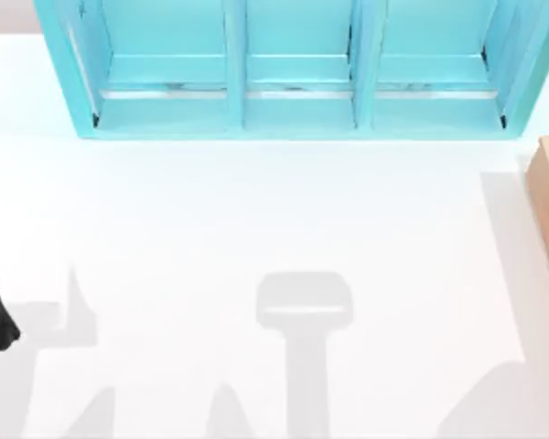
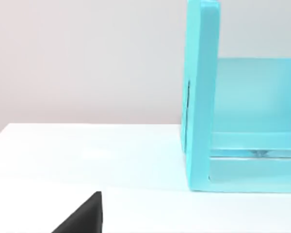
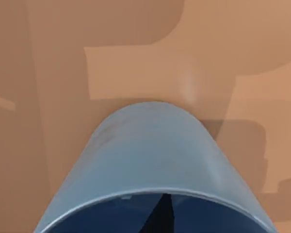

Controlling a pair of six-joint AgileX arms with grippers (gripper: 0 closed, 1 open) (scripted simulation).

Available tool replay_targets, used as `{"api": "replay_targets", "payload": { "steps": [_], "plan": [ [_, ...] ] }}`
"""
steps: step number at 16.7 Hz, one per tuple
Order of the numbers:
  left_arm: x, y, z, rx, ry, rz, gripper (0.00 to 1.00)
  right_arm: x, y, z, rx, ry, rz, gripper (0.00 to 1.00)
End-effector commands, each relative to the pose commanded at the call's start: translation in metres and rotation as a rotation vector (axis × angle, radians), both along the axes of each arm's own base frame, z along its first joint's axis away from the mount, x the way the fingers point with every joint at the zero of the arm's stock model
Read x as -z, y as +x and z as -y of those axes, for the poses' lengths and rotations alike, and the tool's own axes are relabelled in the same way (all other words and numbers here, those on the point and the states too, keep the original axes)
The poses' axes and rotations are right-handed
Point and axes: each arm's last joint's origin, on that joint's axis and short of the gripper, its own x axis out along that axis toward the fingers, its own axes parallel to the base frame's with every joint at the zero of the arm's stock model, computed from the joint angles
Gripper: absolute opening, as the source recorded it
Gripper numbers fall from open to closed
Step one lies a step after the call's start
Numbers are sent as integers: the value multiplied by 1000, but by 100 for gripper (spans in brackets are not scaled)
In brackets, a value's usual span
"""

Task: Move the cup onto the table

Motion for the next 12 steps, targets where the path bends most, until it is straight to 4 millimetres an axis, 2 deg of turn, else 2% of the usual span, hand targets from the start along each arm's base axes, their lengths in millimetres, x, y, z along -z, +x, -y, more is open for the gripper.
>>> {"api": "replay_targets", "payload": {
  "steps": [5, 12],
  "plan": [
    [0, 0, 0, 0, 0, 0, 100, 0, 0, 0, 0, 0, 0, 2],
    [0, 0, 0, 0, 0, 0, 100, 0, 0, 0, 0, 0, 0, 0]
  ]
}}
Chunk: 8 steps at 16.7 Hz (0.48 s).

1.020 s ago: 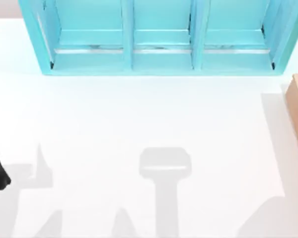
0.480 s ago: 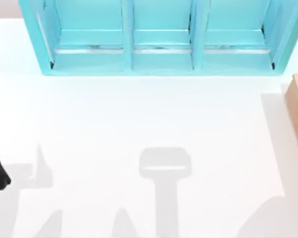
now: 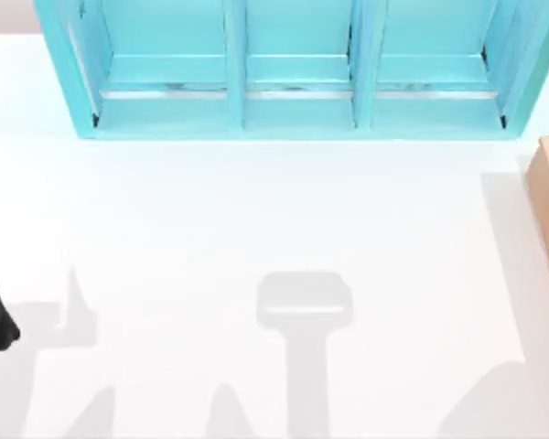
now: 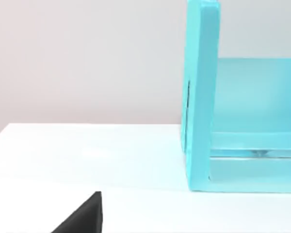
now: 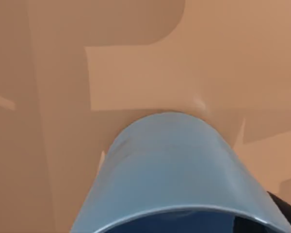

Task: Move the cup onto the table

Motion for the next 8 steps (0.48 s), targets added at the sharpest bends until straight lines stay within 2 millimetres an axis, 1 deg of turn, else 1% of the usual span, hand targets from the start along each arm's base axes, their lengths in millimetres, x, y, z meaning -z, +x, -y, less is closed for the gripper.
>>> {"api": "replay_targets", "payload": {
  "steps": [3, 4, 6, 8],
  "plan": [
    [0, 0, 0, 0, 0, 0, 100, -1, 0, -1, 0, -1, 1, 0],
    [0, 0, 0, 0, 0, 0, 100, -4, 1, -3, -1, -1, 0, 0],
    [0, 0, 0, 0, 0, 0, 100, -16, 6, -16, -5, 1, -4, 0],
    [0, 0, 0, 0, 0, 0, 100, -34, 10, -34, -6, 2, -8, 0]
  ]
}}
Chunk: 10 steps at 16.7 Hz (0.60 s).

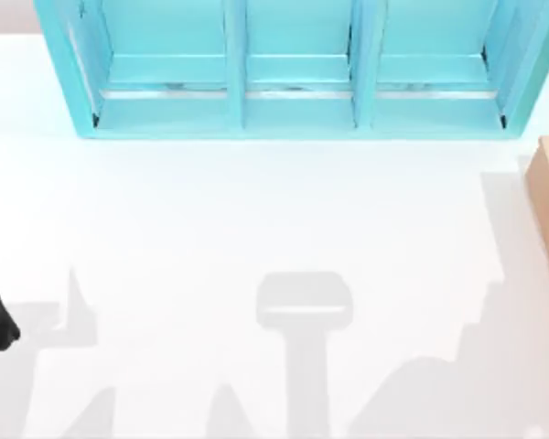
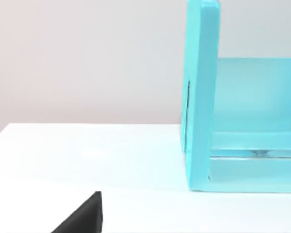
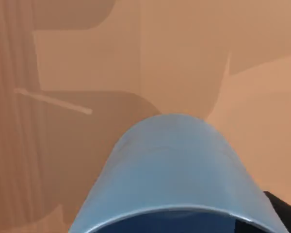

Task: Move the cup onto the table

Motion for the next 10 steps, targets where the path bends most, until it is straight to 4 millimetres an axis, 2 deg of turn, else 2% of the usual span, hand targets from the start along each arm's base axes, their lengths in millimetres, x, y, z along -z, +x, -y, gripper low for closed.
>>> {"api": "replay_targets", "payload": {
  "steps": [4, 6, 10],
  "plan": [
    [0, 0, 0, 0, 0, 0, 100, -44, -2, -43, 6, -5, 6, 0],
    [0, 0, 0, 0, 0, 0, 100, -60, -7, -60, 6, -4, 7, 0],
    [0, 0, 0, 0, 0, 0, 100, -67, -9, -66, 6, -3, 10, 0]
  ]
}}
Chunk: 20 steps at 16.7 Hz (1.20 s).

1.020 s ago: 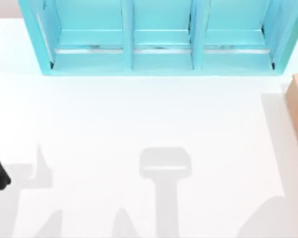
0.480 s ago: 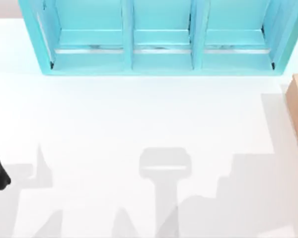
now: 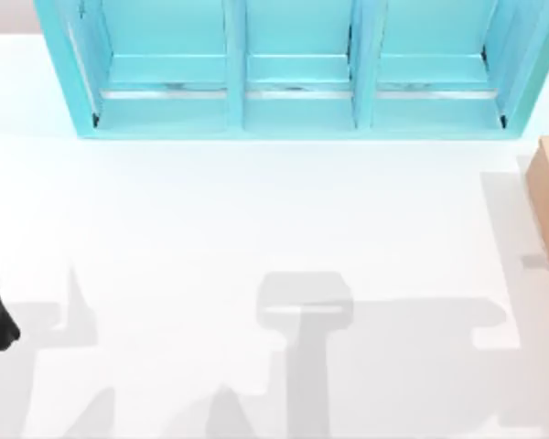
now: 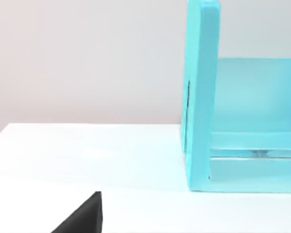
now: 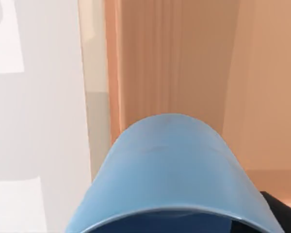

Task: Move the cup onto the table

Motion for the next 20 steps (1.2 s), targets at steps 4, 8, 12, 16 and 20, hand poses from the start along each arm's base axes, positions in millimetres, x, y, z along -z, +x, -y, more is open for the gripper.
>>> {"api": "replay_targets", "payload": {
  "steps": [4, 8, 12, 16, 20],
  "plan": [
    [0, 0, 0, 0, 0, 0, 100, 2, 4, -8, 5, 4, -10, 0],
    [0, 0, 0, 0, 0, 0, 100, 1, 14, -58, 2, 5, -16, 0],
    [0, 0, 0, 0, 0, 0, 100, 3, 9, -131, 1, 7, -20, 0],
    [0, 0, 0, 0, 0, 0, 100, 4, -20, -206, 0, 16, -14, 0],
    [0, 0, 0, 0, 0, 0, 100, 2, -47, -245, -2, 38, 1, 0]
  ]
}}
